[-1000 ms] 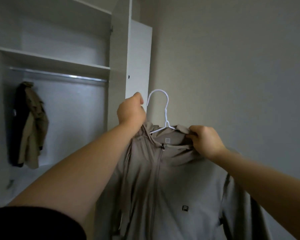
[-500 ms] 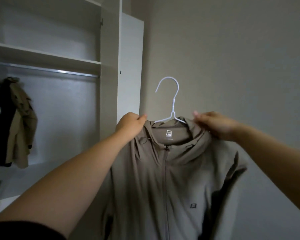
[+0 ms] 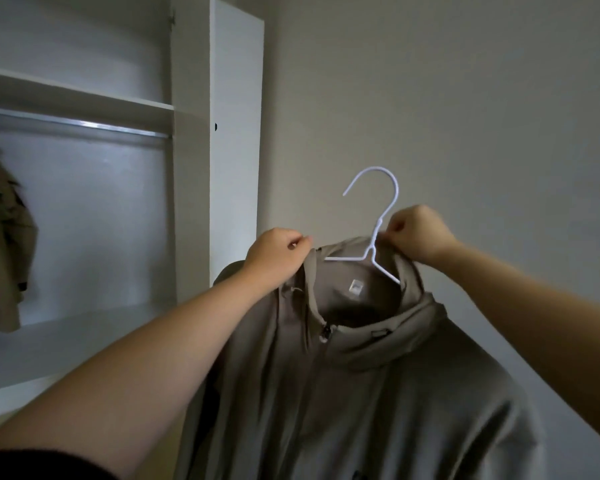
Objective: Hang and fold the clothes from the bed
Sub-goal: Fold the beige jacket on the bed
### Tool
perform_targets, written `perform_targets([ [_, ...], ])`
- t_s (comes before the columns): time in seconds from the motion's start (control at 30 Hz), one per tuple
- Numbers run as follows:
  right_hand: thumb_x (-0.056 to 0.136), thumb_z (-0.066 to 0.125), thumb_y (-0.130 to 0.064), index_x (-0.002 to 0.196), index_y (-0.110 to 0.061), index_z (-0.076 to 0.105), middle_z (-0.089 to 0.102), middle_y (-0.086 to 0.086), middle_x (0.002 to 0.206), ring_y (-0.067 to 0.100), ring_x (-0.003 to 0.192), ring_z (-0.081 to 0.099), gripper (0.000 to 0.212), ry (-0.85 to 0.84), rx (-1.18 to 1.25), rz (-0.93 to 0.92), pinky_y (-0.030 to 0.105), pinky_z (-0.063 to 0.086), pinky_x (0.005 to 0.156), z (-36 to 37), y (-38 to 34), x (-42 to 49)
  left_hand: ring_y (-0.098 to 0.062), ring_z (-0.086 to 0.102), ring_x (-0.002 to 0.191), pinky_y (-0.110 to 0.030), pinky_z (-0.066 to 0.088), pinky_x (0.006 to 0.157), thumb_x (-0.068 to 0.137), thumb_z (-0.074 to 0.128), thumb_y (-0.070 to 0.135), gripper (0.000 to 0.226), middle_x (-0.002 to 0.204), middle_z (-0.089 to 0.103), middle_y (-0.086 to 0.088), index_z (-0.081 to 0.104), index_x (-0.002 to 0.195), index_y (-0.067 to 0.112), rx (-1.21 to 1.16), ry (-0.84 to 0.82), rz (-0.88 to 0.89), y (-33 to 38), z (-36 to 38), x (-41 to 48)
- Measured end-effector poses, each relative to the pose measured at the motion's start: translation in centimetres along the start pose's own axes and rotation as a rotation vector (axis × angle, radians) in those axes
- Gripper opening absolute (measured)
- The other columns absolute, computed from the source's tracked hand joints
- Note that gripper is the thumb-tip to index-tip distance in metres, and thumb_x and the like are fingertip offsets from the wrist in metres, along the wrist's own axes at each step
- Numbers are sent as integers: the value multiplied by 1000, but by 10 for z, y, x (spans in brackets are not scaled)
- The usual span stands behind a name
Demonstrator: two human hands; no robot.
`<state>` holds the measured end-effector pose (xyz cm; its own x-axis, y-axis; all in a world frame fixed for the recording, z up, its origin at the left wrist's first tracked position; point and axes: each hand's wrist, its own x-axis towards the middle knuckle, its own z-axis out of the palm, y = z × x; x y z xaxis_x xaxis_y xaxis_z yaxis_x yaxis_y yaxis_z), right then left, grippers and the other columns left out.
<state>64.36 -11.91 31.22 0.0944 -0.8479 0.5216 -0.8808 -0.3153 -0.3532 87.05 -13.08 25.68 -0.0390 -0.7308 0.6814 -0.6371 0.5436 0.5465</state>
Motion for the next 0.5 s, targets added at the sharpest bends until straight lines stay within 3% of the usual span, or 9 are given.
perform_targets([
  [0.03,84,67,-22,58,-16,54,55,4,67,29,74,57,30,183,-89,-35,28,36,60,1,3,1,-14,35,53,-29,30,57,92,52,26,48,42,40,8,39,47,20,-16,1,4,-1,2,-2],
  [0.07,85,63,-22,59,-17,49,54,6,69,32,76,56,30,202,-177,-64,29,35,61,4,2,0,-12,39,54,-29,34,59,92,53,26,42,43,44,11,50,50,21,-27,-1,9,0,4,-3],
  [0.17,87,54,-21,68,-16,45,58,14,82,34,78,55,22,12,-422,-140,29,35,63,20,5,-2,-13,45,57,-28,38,62,92,52,28,33,46,48,10,61,62,16,-26,-18,5,3,12,-3],
  [0.27,84,57,-20,58,-17,40,48,2,61,31,67,47,31,172,-271,-114,29,29,56,16,15,1,-23,46,60,-29,36,60,93,49,30,37,53,46,-1,59,66,7,26,12,-40,-3,16,-3],
  [0.37,84,63,-20,56,-20,49,49,-2,61,24,69,50,32,-121,-247,-45,25,33,61,18,21,1,-22,44,59,-28,34,59,94,47,29,39,56,45,-6,58,68,3,35,6,-72,-7,19,-4],
  [0.47,91,61,-30,64,-10,57,51,2,58,22,57,49,34,-6,47,72,24,36,53,11,31,0,-21,39,54,-28,29,55,94,47,31,44,51,38,-2,42,55,11,76,31,-110,-10,23,-4],
  [0.5,94,56,-37,66,-8,59,52,3,55,20,50,49,40,-49,154,123,23,37,47,7,33,-1,-21,38,53,-28,27,53,93,46,30,45,50,37,-2,38,53,12,104,57,-132,-11,23,-3],
])
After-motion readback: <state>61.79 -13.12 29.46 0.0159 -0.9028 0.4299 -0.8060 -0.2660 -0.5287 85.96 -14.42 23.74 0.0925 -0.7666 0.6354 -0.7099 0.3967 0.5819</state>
